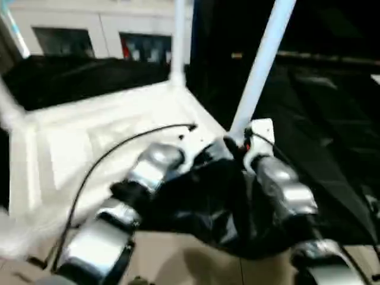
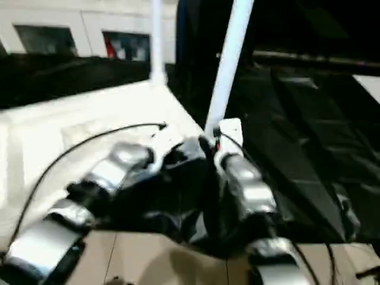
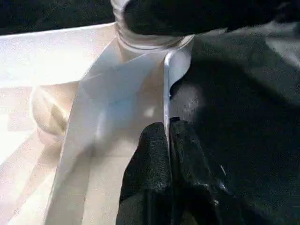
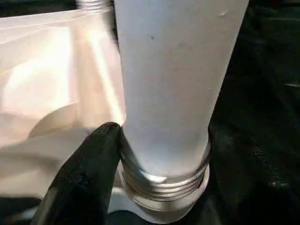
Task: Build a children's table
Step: Rotate leg to tighten
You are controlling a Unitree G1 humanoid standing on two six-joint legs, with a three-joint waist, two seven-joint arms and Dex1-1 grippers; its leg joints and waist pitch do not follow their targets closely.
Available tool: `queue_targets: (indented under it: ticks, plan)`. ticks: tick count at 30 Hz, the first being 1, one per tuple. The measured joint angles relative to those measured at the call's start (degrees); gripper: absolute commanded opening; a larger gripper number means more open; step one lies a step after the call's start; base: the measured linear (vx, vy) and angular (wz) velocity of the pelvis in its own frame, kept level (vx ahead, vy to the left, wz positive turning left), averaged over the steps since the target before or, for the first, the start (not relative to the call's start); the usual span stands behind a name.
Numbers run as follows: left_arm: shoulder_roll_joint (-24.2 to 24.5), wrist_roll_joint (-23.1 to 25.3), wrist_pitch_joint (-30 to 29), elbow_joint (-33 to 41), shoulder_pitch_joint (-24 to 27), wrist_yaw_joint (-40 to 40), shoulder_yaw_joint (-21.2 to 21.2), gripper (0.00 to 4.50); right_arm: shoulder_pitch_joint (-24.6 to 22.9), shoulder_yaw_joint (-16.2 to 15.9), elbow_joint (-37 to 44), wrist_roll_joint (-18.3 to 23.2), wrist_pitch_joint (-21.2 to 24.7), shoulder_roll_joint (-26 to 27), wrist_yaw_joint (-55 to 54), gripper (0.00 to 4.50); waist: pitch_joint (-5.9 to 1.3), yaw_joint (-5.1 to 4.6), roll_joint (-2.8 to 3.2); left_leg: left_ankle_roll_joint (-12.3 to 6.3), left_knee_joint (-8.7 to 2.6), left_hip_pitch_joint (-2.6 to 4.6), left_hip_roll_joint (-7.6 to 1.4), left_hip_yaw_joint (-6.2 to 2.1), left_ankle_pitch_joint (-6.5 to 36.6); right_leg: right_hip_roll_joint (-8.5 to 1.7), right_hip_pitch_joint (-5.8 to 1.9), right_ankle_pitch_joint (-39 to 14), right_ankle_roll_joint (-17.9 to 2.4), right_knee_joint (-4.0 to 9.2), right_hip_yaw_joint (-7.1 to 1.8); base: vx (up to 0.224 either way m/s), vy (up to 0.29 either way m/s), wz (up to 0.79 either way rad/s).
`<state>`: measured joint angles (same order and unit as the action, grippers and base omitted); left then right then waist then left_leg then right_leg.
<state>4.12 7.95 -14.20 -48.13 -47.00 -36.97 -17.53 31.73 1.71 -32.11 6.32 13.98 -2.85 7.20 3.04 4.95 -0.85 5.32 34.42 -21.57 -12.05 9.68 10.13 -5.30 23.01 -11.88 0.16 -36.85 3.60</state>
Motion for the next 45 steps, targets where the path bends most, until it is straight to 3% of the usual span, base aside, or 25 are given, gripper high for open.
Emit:
queue_targets:
  ticks: [3,4,8,14,20,27,37,45]
  plan:
    - [-0.27,0.24,0.81,-0.63,-0.1,0.4,0.28,0.0,0.4,0.21,-1.05,-0.46,-1.12,0.46,-0.7,2.63,0.0,0.07,0.0,-0.01,-0.11,0.01,0.01,0.0,0.0,0.01,0.0,0.0,0.01,0.06,0.02,0.0,0.0,0.0]
    - [-0.31,0.28,1.33,-1.01,-0.16,0.4,0.28,0.0,0.58,0.23,-1.54,-0.62,-1.53,0.56,-0.8,3.19,0.0,0.05,0.0,-0.01,-0.11,0.02,0.01,0.0,-0.01,0.01,0.0,0.0,0.01,0.06,0.02,0.0,0.0,0.0]
    - [0.05,0.29,2.4,-1.95,-0.49,0.4,0.28,0.0,0.82,0.45,-2.25,-0.29,-2.88,0.87,0.35,3.53,0.01,-0.16,0.01,-0.01,-0.11,0.05,0.02,0.01,0.0,0.01,0.01,0.1,0.05,0.09,-0.01,0.0,0.0,0.0]
    - [1.78,0.12,5.93,-2.2,-0.34,-3.49,0.11,0.0,0.67,-0.76,-1.62,-0.07,-2.97,-2.91,6.73,4.08,0.14,-0.12,0.04,-0.02,-0.22,-0.1,0.01,0.01,-0.01,0.03,0.14,0.11,0.08,0.19,0.02,0.0,0.0,0.0]
    - [6.37,-1.57,10.39,1.28,2.21,-13.3,-0.6,0.0,-3.31,-5.28,8.45,1.42,2.32,-11.92,22.94,4.08,0.15,0.41,0.06,-0.73,-0.23,-0.54,-0.01,0.0,-0.3,0.01,0.17,0.13,0.1,0.68,0.1,0.0,0.0,0.0]
    - [11.63,-3.72,12.37,6.48,5.65,-24.47,-1.15,0.0,-9.93,-8.93,18.38,4.01,3.57,-23.26,40.75,4.08,0.15,1.33,0.07,-0.9,-0.13,-0.49,-0.05,0.07,-0.19,-0.09,0.09,0.15,0.09,0.73,0.03,0.0,0.0,0.0]
    - [13.35,-3.98,12.0,9.92,7.53,-27.99,-1.19,0.0,-11.39,-9.66,20.58,4.77,3.9,-24.24,44.32,4.08,0.15,1.34,0.07,-0.64,-0.12,-0.48,-0.09,0.08,-0.08,-0.08,0.1,0.24,0.11,0.69,0.04,0.0,0.0,0.0]
    - [13.5,-4.09,11.28,12.32,8.63,-29.14,-1.49,0.0,-8.8,-10.18,17.84,3.12,1.0,-22.55,42.06,4.08,0.15,1.64,0.07,-0.67,-0.07,-0.53,-0.08,0.12,-0.09,-0.1,0.1,0.24,0.11,0.71,0.03,0.0,0.0,0.0]
